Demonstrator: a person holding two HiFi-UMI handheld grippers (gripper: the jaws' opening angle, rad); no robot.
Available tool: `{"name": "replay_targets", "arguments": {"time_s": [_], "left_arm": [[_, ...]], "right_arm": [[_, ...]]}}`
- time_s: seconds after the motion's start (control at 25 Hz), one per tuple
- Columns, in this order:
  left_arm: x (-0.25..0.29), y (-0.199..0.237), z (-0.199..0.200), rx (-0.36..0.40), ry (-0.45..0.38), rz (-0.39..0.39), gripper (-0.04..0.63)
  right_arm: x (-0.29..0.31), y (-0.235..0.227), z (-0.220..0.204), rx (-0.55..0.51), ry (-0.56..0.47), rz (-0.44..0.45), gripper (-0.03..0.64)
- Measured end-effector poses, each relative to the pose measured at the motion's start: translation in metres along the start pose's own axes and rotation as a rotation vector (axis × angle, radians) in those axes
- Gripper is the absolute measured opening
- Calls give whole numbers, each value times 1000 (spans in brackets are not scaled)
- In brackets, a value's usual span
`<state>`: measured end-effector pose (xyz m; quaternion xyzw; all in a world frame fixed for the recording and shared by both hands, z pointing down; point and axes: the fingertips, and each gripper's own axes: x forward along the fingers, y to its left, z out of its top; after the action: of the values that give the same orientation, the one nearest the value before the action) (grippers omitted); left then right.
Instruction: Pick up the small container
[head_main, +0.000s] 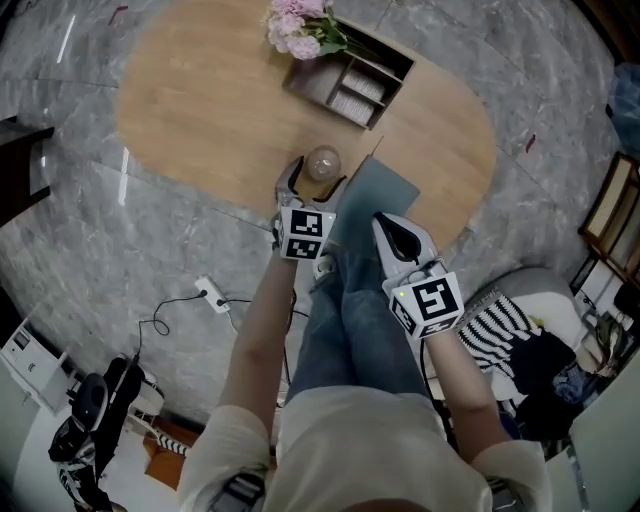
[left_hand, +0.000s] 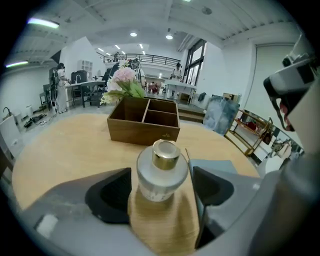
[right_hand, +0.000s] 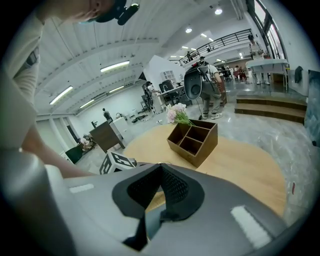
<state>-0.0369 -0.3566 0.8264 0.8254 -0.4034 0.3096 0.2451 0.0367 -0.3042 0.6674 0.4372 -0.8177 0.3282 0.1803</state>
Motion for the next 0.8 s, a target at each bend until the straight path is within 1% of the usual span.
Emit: {"name": "replay_targets", "arguments": {"time_s": [0.28, 0.4, 0.64, 0.8], "left_arm": [[36, 7, -5, 7, -18, 53, 387], [45, 8, -2, 8, -32, 59, 387], [51, 6, 3, 40, -54, 55, 386], [51, 7, 4, 68, -54, 68, 353]], "right_arm": [[13, -16, -15, 37, 31, 11, -2], [15, -22, -20, 56, 38, 12, -2], [18, -33, -29, 90, 55, 9, -2], [19, -35, -29, 99, 55, 8, -2]]}}
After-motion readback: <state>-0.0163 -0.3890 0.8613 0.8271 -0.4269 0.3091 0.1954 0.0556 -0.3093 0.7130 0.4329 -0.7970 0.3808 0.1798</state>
